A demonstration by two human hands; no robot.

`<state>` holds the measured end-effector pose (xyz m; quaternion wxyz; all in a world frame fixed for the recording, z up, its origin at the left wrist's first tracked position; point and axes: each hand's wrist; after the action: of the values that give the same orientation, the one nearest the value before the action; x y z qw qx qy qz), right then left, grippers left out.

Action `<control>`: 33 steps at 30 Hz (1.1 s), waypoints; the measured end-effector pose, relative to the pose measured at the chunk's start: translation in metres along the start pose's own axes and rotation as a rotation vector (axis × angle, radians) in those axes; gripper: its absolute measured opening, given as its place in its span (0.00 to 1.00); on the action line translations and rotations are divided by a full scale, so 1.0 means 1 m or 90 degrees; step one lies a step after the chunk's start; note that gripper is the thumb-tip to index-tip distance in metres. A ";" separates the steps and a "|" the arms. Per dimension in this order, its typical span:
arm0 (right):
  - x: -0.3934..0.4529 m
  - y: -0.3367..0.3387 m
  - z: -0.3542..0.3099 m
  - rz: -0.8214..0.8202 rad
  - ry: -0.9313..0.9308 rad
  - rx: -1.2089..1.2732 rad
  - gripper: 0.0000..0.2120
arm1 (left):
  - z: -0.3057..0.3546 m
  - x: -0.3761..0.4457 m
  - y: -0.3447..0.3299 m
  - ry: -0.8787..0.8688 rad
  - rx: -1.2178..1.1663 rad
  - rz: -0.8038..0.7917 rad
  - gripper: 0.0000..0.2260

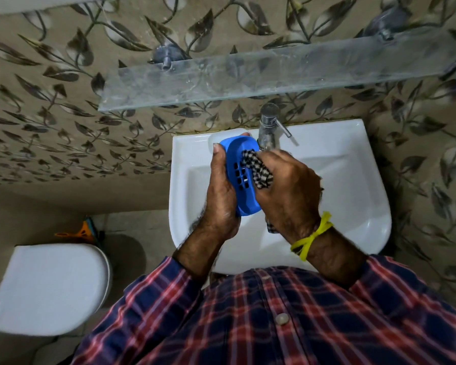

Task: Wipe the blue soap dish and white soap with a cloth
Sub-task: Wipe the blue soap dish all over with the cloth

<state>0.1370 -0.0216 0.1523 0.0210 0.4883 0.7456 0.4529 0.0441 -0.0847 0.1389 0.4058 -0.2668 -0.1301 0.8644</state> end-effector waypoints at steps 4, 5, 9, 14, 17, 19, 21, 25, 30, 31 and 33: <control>-0.007 0.006 0.000 -0.056 0.083 0.001 0.09 | 0.006 0.002 0.008 0.019 -0.026 0.002 0.32; -0.010 0.009 0.000 -0.060 0.082 -0.018 0.08 | 0.007 0.003 0.008 0.019 -0.014 0.011 0.33; -0.003 0.006 -0.001 -0.012 0.005 0.004 0.08 | 0.003 0.003 0.002 0.011 0.001 0.020 0.34; -0.012 0.016 0.002 -0.135 0.100 0.010 0.13 | 0.006 0.002 0.009 0.031 -0.035 0.002 0.32; -0.009 0.017 0.008 -0.080 0.027 -0.027 0.07 | 0.004 0.001 0.005 0.023 0.007 0.009 0.34; -0.010 0.017 0.006 -0.086 0.017 -0.015 0.09 | 0.005 0.003 0.006 0.022 0.025 0.007 0.33; -0.014 0.019 0.005 -0.167 0.040 -0.028 0.12 | 0.009 0.004 0.010 0.021 0.035 0.006 0.33; -0.012 0.029 0.012 -0.234 0.033 -0.026 0.08 | 0.011 0.002 0.012 0.011 0.033 0.011 0.32; 0.007 0.026 0.001 -0.010 0.047 -0.001 0.07 | 0.009 -0.002 0.005 -0.011 0.047 0.021 0.27; 0.007 0.023 -0.001 -0.025 0.049 -0.029 0.10 | 0.007 -0.002 0.004 -0.015 0.048 0.017 0.27; 0.004 0.019 -0.003 -0.075 0.079 -0.094 0.15 | 0.004 -0.004 0.003 -0.015 0.044 0.023 0.25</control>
<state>0.1474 -0.0188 0.1692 0.0371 0.4113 0.7378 0.5339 0.0424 -0.0900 0.1423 0.3978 -0.2451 -0.1004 0.8784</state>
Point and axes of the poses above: each hand's wrist, its own x-axis towards the middle knuckle, its own y-axis out of the back of the hand, z = x × y, and after that the axes turned 3 degrees about z, right-handed
